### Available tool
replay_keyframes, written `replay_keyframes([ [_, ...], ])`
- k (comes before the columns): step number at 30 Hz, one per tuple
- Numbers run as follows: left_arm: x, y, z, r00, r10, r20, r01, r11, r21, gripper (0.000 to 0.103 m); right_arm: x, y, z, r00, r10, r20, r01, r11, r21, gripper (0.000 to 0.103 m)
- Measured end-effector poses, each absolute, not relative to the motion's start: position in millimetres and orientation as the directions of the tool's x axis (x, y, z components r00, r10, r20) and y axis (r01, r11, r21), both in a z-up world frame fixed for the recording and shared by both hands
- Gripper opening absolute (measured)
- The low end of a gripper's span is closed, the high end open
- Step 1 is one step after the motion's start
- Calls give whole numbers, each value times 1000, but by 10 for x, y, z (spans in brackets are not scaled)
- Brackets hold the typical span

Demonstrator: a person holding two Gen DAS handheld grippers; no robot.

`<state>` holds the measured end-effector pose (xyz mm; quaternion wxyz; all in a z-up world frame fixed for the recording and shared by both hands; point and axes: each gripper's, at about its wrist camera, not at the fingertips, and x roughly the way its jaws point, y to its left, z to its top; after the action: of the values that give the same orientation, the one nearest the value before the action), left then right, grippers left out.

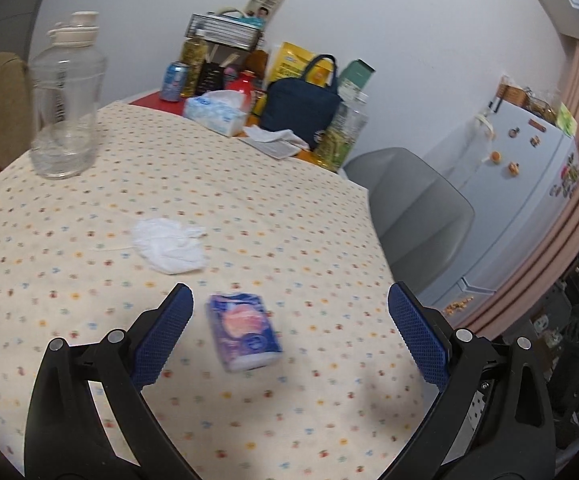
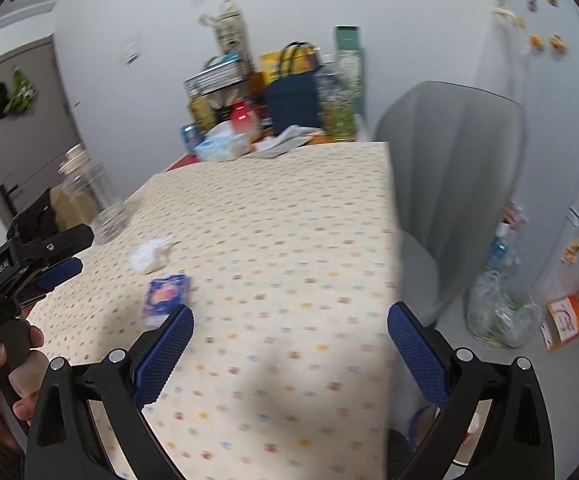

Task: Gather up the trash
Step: 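Grasp the blue-and-pink packet with the right tool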

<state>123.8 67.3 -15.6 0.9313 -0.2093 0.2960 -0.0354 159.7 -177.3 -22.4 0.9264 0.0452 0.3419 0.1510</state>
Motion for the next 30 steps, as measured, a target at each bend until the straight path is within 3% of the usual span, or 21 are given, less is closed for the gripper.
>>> replay_keyframes([
  [12,1049,1453,-312,826,-89,-556,-196,881,-432,97,1735,-833,-355,639,391,-662,-376,910,175,95],
  [24,1049,1896,-630,799,-50,-599,-276,855,-440,97,1973,-209,-704,577,356,-735,-402,907,124,94],
  [29,1100,1927,-729,783,-48,-621,-284,860,-424,97,2090,-62,-864,551,341,-762,-400,909,118,89],
  [30,1121,1926,-748,779,-48,-625,-284,862,-420,97,2114,-25,-904,545,334,-769,-405,908,108,79],
])
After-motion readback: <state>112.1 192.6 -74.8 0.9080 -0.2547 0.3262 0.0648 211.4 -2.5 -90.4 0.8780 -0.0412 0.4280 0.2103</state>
